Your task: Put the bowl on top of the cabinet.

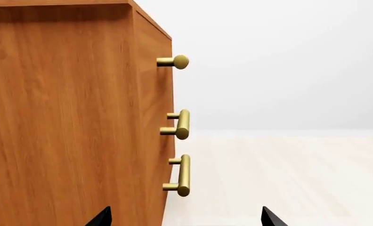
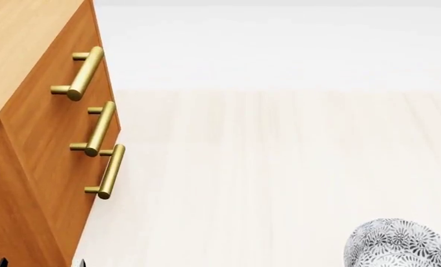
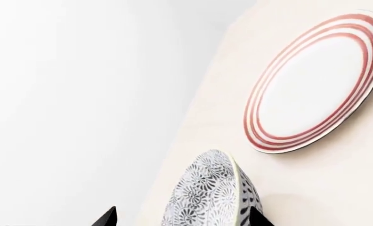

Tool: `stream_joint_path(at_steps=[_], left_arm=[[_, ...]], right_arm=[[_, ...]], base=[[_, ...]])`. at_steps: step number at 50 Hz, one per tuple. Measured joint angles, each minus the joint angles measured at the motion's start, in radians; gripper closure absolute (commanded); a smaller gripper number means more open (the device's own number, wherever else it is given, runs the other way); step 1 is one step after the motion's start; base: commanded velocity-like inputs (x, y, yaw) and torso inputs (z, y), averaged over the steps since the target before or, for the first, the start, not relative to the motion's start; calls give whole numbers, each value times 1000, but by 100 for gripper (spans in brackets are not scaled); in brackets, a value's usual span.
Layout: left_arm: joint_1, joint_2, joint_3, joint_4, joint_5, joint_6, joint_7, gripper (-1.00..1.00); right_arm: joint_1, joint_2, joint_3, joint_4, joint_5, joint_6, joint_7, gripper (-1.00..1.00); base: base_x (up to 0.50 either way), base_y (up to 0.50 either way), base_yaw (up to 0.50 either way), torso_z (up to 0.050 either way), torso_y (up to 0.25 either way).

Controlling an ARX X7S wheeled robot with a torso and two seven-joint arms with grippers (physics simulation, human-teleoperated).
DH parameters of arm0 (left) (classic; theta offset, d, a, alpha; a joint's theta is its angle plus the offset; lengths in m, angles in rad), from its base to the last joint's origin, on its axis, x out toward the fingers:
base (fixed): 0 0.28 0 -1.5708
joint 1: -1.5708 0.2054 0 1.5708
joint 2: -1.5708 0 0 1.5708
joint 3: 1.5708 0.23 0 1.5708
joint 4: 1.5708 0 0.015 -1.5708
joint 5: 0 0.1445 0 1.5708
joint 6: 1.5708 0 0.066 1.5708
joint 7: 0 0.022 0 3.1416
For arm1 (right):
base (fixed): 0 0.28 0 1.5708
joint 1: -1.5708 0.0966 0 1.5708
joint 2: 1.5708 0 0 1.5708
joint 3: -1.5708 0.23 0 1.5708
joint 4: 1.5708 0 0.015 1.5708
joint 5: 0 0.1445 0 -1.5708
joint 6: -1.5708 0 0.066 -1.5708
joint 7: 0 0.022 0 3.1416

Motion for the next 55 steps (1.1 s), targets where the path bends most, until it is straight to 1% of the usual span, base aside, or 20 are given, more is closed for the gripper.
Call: stream_joint_path(at_steps=[23,55], left_arm=[[-3,-4,8,0,-3,-1,-6,-100],[-13,-9,19,-11,-10,0,-11,-100]], right_arm=[[31,35,-6,37,84,59,17,-100],[82,57,-6,107,166,107,22,-100]], base=[[0,0,0,0,0],[0,0,0,0,0]])
